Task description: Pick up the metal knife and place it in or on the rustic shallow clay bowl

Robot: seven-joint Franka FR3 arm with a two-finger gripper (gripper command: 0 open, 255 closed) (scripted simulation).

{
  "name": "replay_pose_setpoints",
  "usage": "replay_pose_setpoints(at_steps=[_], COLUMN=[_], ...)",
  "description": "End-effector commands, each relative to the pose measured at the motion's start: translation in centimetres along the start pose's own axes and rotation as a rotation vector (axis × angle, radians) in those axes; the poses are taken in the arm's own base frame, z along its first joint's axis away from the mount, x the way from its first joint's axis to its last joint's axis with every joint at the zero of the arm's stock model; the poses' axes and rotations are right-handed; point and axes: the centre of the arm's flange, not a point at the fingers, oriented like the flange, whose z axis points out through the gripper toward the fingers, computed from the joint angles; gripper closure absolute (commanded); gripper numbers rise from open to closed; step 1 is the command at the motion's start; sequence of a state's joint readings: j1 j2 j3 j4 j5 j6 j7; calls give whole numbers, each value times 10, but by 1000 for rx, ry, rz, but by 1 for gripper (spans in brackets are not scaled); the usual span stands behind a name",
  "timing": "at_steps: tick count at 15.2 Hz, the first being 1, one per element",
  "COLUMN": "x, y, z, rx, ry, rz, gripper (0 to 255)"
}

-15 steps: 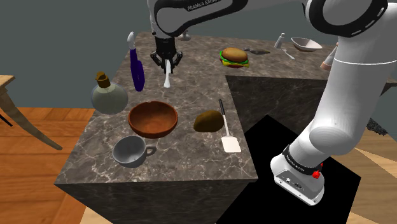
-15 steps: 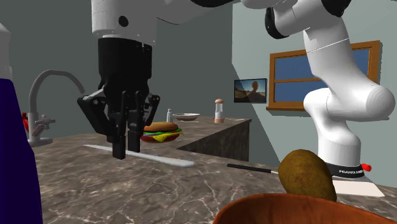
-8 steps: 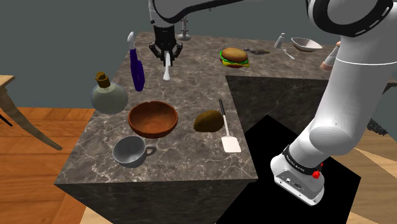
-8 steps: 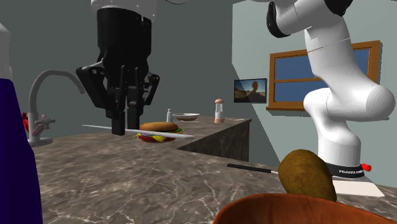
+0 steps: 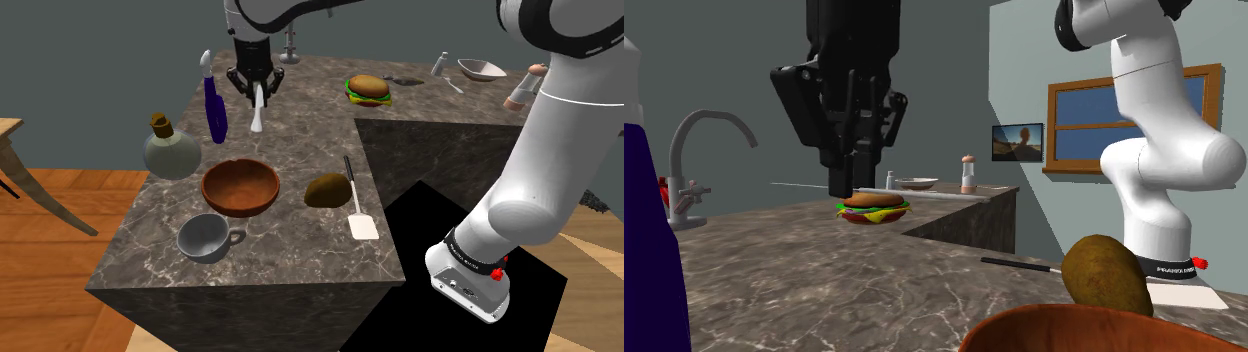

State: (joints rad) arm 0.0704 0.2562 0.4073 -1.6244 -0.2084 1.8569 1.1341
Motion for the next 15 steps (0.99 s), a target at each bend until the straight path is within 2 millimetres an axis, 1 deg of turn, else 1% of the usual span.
replay_pose_setpoints(at_steps=[1,14,15], x=[-24,-191,-200], y=[-5,-37,-39], z=[-5,-26,-27], rx=[0,0,0], ry=[0,0,0], rz=[1,1,1], gripper=[255,255,255])
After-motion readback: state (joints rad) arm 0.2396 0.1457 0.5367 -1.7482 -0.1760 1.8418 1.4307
